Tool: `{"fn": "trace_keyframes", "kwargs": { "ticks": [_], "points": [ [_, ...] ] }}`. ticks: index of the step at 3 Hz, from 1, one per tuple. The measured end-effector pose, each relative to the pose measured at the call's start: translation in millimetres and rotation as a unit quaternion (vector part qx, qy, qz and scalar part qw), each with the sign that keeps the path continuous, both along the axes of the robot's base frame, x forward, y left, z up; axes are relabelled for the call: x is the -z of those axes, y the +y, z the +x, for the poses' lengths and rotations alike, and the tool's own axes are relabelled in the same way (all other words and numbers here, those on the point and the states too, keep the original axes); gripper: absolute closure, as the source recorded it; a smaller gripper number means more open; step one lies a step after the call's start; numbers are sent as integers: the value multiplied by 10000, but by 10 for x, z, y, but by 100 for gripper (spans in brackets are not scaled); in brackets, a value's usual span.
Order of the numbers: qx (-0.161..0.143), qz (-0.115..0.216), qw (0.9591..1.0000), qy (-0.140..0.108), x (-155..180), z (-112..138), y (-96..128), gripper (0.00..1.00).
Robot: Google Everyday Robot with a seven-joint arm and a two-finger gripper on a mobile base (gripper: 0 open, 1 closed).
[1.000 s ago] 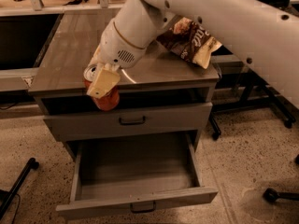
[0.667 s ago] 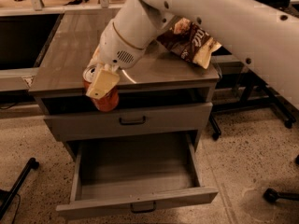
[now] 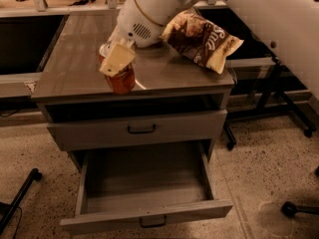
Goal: Pick coke can from middle drawer and place on counter
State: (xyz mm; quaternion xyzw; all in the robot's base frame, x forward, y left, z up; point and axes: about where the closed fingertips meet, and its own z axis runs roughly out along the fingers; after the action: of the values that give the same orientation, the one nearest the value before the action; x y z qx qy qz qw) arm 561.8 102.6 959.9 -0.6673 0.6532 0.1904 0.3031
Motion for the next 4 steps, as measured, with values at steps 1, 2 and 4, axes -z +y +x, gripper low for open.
{"fn": "trace_keyframes", "kwargs": {
  "ticks": [1,2,4],
  "points": [
    [512,133,9984,212,-75,329,-157,100],
    [912,293,9947,382,-23,646,-315,100],
    [1756,294,9821,608,312,1170,-575,97]
  ]
}}
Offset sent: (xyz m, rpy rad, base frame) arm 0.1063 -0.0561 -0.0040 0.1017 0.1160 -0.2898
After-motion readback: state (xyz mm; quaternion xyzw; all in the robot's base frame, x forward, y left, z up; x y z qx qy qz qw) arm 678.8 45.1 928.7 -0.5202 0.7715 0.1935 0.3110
